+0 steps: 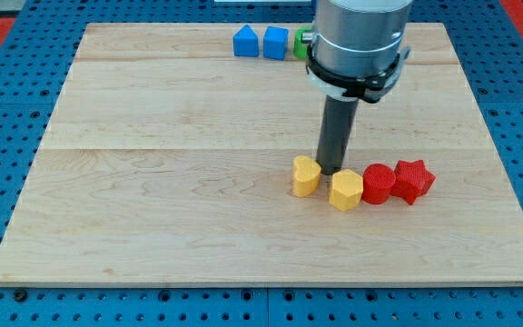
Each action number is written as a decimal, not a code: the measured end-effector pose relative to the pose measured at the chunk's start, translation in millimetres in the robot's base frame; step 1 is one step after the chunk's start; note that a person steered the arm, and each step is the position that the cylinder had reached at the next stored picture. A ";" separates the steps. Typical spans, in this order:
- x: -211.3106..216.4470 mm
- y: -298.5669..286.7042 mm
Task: Move the yellow hexagon to the right side of the yellow heart
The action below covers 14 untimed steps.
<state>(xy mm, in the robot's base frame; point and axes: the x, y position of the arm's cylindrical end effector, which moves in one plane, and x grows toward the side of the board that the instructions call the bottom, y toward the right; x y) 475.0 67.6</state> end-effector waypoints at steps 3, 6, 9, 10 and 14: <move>-32.7 -20.3; -8.4 -27.2; 32.1 -107.0; 92.4 -81.9; 82.2 32.0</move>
<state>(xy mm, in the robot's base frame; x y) 557.2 99.6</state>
